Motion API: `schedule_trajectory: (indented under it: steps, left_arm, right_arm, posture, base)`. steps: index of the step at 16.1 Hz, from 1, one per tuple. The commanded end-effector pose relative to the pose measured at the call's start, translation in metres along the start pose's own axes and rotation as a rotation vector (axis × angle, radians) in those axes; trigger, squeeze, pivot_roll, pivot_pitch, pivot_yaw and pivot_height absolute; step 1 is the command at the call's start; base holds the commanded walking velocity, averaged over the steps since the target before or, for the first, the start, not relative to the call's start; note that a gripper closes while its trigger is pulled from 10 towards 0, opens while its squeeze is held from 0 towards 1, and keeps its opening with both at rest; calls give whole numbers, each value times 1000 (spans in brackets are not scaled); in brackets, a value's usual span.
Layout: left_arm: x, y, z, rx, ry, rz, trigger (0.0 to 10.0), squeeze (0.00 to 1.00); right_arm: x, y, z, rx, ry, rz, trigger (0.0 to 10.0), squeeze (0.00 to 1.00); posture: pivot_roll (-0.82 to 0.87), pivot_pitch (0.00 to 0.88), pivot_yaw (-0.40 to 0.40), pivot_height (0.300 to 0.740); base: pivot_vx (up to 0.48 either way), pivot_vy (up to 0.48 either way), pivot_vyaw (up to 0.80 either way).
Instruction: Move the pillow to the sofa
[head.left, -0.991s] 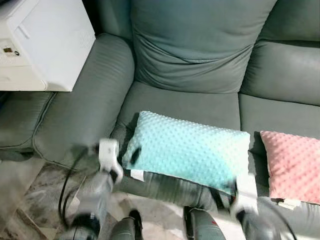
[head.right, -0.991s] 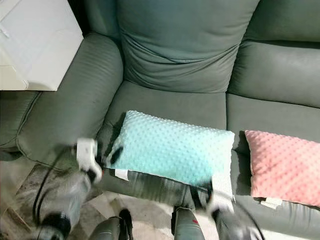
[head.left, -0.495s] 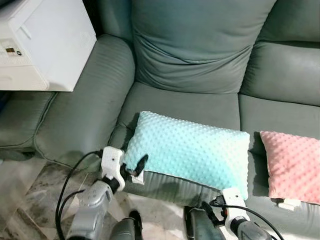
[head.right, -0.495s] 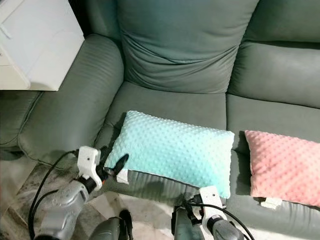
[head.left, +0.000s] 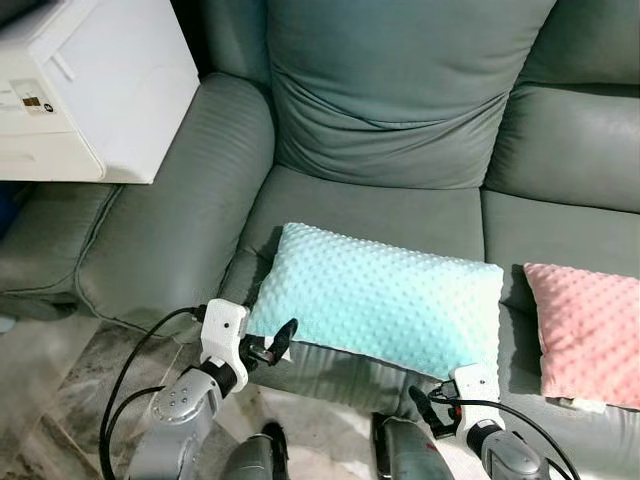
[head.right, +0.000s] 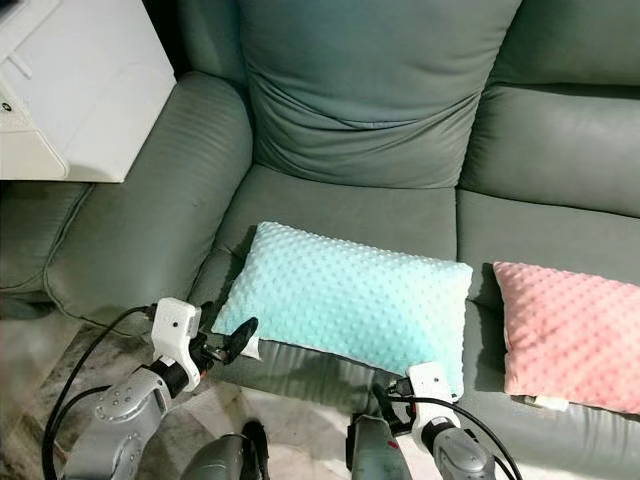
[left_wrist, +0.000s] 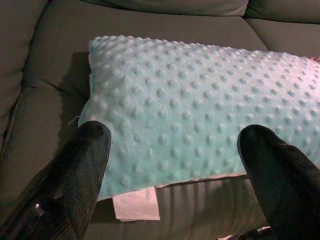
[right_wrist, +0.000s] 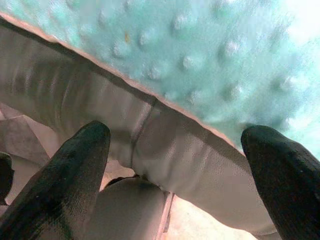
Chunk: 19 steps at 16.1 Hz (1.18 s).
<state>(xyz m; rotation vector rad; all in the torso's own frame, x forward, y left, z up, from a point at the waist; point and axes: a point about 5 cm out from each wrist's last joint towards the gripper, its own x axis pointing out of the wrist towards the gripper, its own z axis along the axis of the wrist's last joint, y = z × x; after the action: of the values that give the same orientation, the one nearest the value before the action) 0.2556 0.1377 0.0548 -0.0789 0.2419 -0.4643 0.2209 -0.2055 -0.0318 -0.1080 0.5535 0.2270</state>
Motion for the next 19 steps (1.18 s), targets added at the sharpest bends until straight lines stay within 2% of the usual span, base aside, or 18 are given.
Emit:
schedule_trajectory:
  steps: [1, 2, 5, 6, 12, 14, 17, 19]
  left_arm:
    - [-7, 3, -5, 6, 35, 15, 10000, 0]
    - [-8, 1, -5, 8, 38, 9, 10000, 0]
    - [-8, -2, -6, 11, 53, -2, 10000, 0]
    - [-8, -3, -5, 11, 53, -5, 10000, 0]
    - [-7, -7, -4, 11, 65, -15, 10000, 0]
    - [-7, -7, -4, 13, 67, -16, 10000, 0]
    - [-7, -7, -4, 14, 69, -16, 10000, 0]
    - [-7, -6, -4, 14, 71, -15, 10000, 0]
  right_arm:
    - [-5, -2, -15, 10, 49, -24, 10000, 216]
    - [-5, -6, -16, -47, 57, -64, 10000, 216]
    - [-3, -11, -13, -55, 41, -94, 10000, 75]
    - [-2, -13, -11, -55, 33, -101, 10000, 0]
    - [2, -23, -3, -122, 9, -182, 10000, 0]
    - [2, -22, -3, -99, 2, -167, 10000, 0]
    - [4, -5, 0, -46, -62, -93, 10000, 0]
    - [-1, 7, 2, -29, -110, -66, 10000, 0]
  posture:
    - [-82, 319, 131, 740]
    - [-75, 320, 134, 740]
    - [-71, 324, 138, 740]
    - [-70, 325, 137, 740]
    - [-69, 329, 141, 740]
    - [-68, 329, 140, 740]
    - [-73, 328, 136, 740]
    - [-79, 328, 133, 740]
  base:
    - [0, 0, 0]
    - [0, 0, 0]
    - [0, 0, 0]
    - [0, 0, 0]
    - [0, 0, 0]
    - [0, 0, 0]
    - [0, 0, 0]
    - [0, 0, 0]
